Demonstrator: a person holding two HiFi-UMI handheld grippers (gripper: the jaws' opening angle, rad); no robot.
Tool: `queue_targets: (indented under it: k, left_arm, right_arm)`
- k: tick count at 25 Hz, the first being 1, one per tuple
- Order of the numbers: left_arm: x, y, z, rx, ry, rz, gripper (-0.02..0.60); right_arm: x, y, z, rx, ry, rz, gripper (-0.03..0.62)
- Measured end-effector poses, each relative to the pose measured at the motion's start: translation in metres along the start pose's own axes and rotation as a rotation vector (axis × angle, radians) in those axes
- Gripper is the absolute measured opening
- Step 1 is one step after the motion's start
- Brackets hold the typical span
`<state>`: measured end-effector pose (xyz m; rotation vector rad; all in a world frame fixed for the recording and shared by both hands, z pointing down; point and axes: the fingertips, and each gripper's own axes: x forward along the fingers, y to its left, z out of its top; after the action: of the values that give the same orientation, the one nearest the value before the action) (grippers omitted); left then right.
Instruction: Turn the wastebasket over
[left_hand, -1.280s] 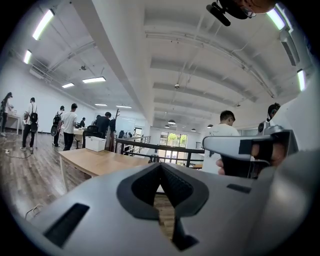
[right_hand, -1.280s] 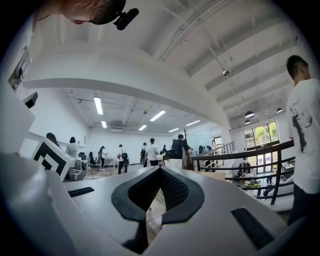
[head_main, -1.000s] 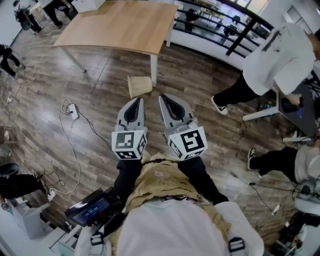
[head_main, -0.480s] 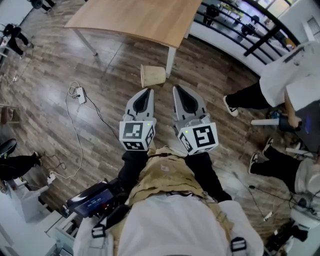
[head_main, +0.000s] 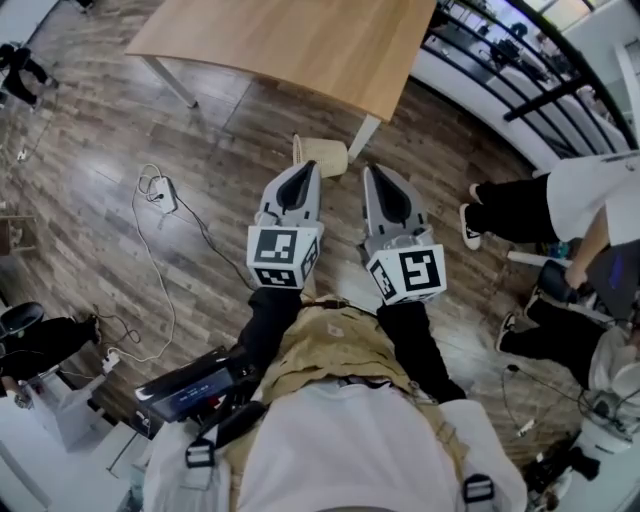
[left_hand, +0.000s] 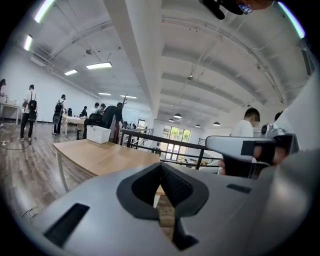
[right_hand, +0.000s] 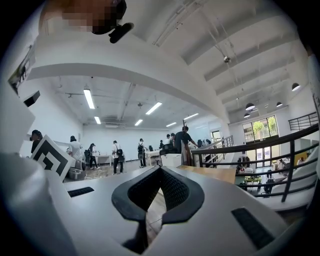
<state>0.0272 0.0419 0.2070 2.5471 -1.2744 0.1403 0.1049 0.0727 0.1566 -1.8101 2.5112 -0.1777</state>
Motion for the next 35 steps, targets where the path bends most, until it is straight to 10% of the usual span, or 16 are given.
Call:
queue_targets:
  k: [17,26,35]
  left_arm:
    - [0.109,0.157,-0.013,-0.091,0.167,0.0,0.002]
    - [0.123,0.209,-0.089,-0.184,0.321,0.149,0.002]
    - [0.138,0.235,-0.25,-0.294,0.549,0.195,0.002]
  right_arm:
    - [0.184,-0.006,-0.067,0.071,0.202,-0.018,0.02]
    - [0.215,-0.003,-0.16,0.169,0.422,0.109,0.02]
    - [0.218,-0.008,-0.338,0.284,0.724,0.174,0.02]
